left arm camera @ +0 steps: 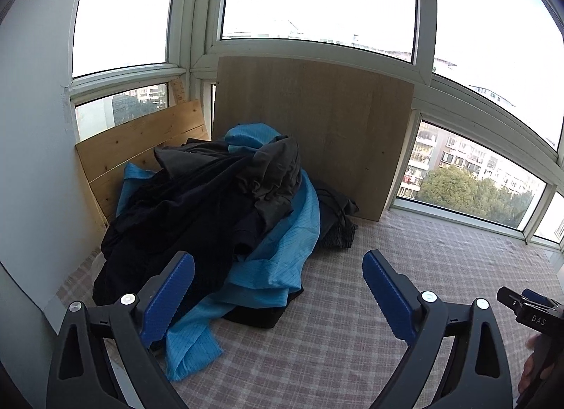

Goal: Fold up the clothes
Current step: 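Move both tools toward the clothes pile by the wooden board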

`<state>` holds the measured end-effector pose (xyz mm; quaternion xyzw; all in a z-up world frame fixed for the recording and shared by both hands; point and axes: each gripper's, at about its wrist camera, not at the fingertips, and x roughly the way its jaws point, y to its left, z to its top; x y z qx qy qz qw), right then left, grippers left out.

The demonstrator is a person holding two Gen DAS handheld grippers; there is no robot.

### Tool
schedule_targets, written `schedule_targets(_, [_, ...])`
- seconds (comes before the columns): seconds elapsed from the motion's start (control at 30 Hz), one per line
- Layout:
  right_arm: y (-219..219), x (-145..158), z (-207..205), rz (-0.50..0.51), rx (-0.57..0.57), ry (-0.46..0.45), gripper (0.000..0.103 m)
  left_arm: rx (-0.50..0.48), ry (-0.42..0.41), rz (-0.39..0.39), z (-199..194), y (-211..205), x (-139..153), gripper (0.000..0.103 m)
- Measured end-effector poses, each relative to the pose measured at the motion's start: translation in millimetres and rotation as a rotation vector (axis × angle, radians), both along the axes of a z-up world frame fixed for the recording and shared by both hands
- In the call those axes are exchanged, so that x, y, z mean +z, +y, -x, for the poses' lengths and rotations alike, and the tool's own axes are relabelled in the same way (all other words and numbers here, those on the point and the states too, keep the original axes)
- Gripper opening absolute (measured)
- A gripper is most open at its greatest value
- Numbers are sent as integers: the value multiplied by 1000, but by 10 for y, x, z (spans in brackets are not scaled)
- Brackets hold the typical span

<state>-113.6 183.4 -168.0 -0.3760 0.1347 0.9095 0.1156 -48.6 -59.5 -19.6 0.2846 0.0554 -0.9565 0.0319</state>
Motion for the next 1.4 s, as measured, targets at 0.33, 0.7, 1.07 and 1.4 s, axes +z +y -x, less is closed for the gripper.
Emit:
schedule_targets(0.33, [-259,421,529,-125,151,97,103,129,-14,120,171,-734,174,97])
schedule_targets(0.7, [-933,472,1373,-100,310,124,103,230,72,188,121,-1523,565,97])
schedule_targets(1.07, [-1462,-234,2471,-39,291,-26,103,149,21,116,455,-1833,219,97])
schedule_targets(1.4, [-1832,-658,3165,14,302,-123,103,-4,-49,33,1190,-1594,-258,97])
